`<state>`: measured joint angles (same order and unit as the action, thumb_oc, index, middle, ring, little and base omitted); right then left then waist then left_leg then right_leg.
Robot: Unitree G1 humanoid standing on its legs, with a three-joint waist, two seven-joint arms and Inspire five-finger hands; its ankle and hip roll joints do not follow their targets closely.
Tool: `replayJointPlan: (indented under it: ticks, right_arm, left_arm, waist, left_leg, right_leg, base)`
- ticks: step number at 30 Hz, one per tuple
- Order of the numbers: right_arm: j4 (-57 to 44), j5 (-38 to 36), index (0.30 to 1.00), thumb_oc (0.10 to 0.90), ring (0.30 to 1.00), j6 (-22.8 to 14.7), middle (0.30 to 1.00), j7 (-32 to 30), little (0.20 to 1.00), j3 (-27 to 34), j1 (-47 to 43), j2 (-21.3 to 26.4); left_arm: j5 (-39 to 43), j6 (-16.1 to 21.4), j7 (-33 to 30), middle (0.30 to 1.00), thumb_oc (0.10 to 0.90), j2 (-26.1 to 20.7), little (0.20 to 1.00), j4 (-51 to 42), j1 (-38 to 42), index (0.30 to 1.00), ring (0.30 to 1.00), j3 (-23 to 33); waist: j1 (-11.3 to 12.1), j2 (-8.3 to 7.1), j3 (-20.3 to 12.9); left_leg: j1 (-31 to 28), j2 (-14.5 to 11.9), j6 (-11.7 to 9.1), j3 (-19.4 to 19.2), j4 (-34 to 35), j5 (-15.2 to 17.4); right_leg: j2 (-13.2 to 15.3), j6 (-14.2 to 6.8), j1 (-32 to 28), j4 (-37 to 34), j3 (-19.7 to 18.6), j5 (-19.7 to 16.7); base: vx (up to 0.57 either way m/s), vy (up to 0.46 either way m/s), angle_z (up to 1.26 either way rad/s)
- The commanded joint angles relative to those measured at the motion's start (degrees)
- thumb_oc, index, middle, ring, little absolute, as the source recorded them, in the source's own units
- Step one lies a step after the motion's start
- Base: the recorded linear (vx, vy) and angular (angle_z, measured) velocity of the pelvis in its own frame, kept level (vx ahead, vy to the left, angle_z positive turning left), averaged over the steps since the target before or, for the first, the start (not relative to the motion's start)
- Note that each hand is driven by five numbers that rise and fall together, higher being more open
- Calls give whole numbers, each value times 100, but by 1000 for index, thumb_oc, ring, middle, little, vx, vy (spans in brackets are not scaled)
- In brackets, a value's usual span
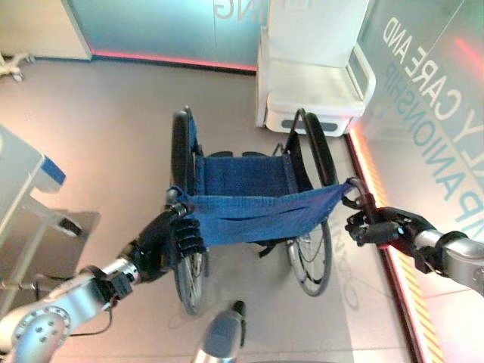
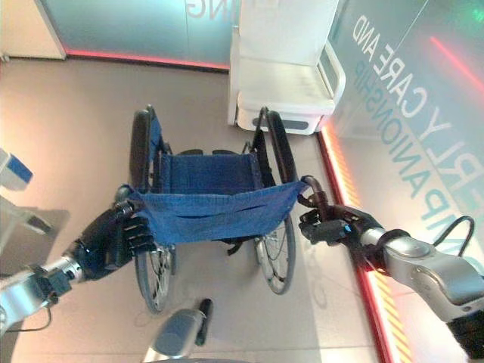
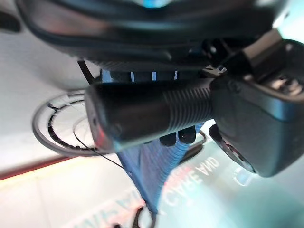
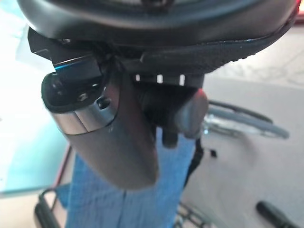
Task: Push the wheelchair next to the bed
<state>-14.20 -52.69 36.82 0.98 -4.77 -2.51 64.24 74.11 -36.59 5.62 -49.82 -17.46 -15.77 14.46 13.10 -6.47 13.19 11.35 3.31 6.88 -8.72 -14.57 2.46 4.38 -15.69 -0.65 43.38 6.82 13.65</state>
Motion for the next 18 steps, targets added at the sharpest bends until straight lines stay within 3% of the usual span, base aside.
replayJointPlan:
  ticks: [1,4,5,7,9,11,13,18]
  right_arm:
    - [-235,-146,300,400,300,-533,300,-244,300,452,-972,68]
    - [-254,-99,300,400,300,-536,300,-289,300,527,-1094,165]
    - [-189,-59,300,400,300,-647,300,-250,300,586,-1143,206]
    - [-60,-57,300,400,300,-889,300,-179,300,646,-1221,288]
    - [47,-143,300,400,300,-984,300,-169,300,740,-1281,478]
    - [19,-299,300,400,300,-874,300,-216,300,891,-1237,604]
    - [-98,-545,300,400,300,-577,300,-317,300,1092,-1240,757]
    - [-50,-1169,300,400,300,-102,300,-362,300,982,-1809,1359]
  left_arm:
    - [-623,397,-2,300,400,-278,300,232,-254,300,300,294]
    - [-634,480,244,300,400,-409,300,254,-244,300,300,310]
    - [-623,519,316,300,400,-471,300,255,-224,300,300,334]
    - [-601,593,358,300,400,-550,300,262,-184,300,300,334]
    - [-543,669,411,300,400,-638,300,255,-218,300,300,369]
    - [-557,676,530,300,400,-664,300,191,-326,300,300,425]
    - [-505,523,858,300,400,-608,300,38,-442,300,300,453]
    - [-924,368,1356,300,400,-342,300,-383,-838,300,300,391]
  waist:
    - [123,138,-378]
    - [0,182,-217]
    - [-16,201,-138]
    - [-84,194,51]
    - [-268,143,223]
    - [-345,90,247]
    - [-374,84,232]
    - [-281,-18,-60]
  left_leg:
    - [-27,197,-350,428,907,-488]
    - [-31,249,-419,544,557,-333]
    - [-10,220,-480,638,375,-241]
    - [-79,230,-552,830,66,-26]
    - [-438,221,-539,1019,-104,471]
    - [-724,158,-552,1145,-151,815]
    - [-1026,-16,-608,1323,-272,1189]
    - [-1322,-388,-818,1368,-463,954]
  right_leg:
    - [-501,304,-83,-662,276,-1755]
    - [-269,645,101,-1852,476,-1136]
    - [-194,774,202,-2418,521,-1036]
    - [24,805,312,-3072,567,-1135]
    - [565,502,853,-3697,328,-1864]
    - [900,371,1126,-4074,103,-2248]
    - [1059,305,1187,-4172,-24,-2430]
    - [890,235,976,-4035,326,-2231]
  base:
    - [263,41,3]
    - [245,-61,3]
    - [180,-135,21]
    - [249,-214,28]
    - [409,-281,29]
    - [515,-288,60]
    - [604,-311,81]
    - [466,-217,100]
